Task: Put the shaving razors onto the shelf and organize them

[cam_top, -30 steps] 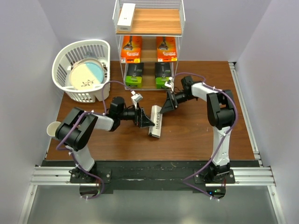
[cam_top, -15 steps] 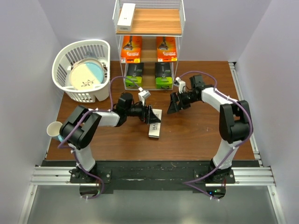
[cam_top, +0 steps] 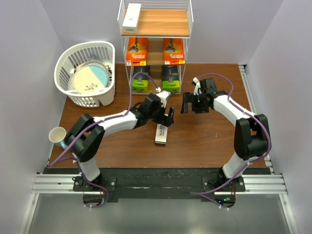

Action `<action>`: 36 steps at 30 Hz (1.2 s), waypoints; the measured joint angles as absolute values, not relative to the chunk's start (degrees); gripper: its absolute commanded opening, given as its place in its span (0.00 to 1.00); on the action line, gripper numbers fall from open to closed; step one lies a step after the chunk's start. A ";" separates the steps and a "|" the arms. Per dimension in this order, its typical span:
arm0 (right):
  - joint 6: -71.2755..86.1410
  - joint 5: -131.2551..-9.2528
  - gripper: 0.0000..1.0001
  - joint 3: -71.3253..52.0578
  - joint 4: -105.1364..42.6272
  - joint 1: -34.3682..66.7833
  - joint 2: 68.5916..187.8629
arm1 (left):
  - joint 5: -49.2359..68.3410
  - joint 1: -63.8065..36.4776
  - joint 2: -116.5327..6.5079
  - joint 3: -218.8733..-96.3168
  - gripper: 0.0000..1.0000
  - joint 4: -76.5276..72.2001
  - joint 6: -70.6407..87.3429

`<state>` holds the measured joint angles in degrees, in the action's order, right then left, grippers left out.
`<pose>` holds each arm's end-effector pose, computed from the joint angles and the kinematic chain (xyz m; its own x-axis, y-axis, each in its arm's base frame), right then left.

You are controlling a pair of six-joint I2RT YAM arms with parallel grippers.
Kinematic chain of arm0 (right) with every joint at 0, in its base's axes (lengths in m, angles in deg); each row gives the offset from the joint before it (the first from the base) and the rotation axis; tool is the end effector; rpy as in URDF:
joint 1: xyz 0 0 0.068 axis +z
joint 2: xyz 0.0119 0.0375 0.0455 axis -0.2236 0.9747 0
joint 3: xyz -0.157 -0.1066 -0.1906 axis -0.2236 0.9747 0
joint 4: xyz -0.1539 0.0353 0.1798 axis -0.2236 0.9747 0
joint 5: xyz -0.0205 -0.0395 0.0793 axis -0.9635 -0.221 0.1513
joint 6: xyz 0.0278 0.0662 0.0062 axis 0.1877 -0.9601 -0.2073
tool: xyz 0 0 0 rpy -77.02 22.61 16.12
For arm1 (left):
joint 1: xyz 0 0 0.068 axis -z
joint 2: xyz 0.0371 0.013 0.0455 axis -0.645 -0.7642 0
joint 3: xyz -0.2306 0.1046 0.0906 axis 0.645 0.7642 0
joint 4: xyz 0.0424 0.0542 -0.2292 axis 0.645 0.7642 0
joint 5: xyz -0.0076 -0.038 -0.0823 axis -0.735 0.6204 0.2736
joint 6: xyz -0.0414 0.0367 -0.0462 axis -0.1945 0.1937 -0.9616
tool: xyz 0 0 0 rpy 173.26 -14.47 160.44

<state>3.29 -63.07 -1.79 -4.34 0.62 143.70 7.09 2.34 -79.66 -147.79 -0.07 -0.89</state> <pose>0.3324 0.0958 0.2085 -0.8631 -0.0190 -0.5047 -0.2042 0.9271 0.3143 0.2779 -0.2630 0.2002 -0.6811 0.1446 -0.7178 0.5233 0.7818 -0.3390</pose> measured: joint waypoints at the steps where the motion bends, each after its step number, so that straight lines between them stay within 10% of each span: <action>1: 2.76 -63.79 0.99 -1.18 -4.36 0.62 143.46 | 5.35 2.64 -80.64 -148.54 1.00 1.04 -0.84; 8: 0.16 -67.00 0.99 1.29 -4.61 0.62 138.80 | -4.71 3.50 -87.66 -152.12 0.90 7.54 -0.95; 17: -1.65 -67.90 0.99 4.66 -5.76 0.62 135.07 | -2.89 2.27 -87.98 -150.66 0.36 5.79 -2.09; 25: -3.01 -56.86 0.99 8.86 -10.59 0.51 135.04 | 31.33 -11.45 -84.73 -135.27 0.52 -17.80 -8.80; 36: 0.75 -38.69 0.99 11.63 -23.34 9.98 139.74 | 69.39 -17.64 -106.17 -128.17 0.56 -68.55 -58.66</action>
<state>0.75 -38.69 11.63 -23.34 9.98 139.74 69.39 -17.64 -106.17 -128.17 -68.55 -58.66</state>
